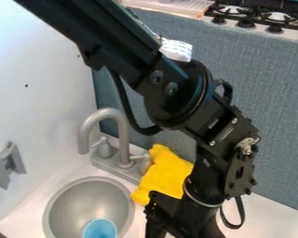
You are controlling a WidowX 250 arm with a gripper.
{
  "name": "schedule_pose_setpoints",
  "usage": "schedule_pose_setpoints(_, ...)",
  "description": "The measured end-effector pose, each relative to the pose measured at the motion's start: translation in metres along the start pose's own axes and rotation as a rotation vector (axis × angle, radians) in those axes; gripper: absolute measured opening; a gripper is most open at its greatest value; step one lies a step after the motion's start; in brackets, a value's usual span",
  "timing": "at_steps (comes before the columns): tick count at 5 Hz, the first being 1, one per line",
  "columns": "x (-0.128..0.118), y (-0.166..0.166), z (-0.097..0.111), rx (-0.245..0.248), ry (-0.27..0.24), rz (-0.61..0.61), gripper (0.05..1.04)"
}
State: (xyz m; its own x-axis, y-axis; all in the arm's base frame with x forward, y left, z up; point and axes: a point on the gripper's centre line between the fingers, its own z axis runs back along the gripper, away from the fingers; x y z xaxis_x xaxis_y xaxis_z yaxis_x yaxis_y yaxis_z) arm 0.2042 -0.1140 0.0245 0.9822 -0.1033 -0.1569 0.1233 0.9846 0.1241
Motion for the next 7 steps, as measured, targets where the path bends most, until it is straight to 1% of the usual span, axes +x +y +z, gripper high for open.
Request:
schedule_pose_setpoints(1, -0.002, 0.0, -0.006, 0.008, 0.02, 0.0, 1.001)
schedule_pose_setpoints(2, 0.001, -0.024, -0.019, -0.027, -0.023, -0.051, 1.001)
schedule_pose_setpoints(3, -0.002, -0.04, -0.036, -0.037, -0.034, -0.108, 1.001)
schedule_pose_setpoints(4, -0.002, -0.052, -0.051, -0.063, -0.035, -0.132, 1.001)
schedule_pose_setpoints(5, -0.001, -0.058, -0.062, -0.083, -0.061, -0.154, 1.001)
schedule_pose_setpoints(6, 0.001, -0.063, -0.076, -0.108, -0.071, -0.185, 1.001)
schedule_pose_setpoints(7, -0.001, -0.062, -0.09, -0.09, -0.034, -0.187, 1.001)
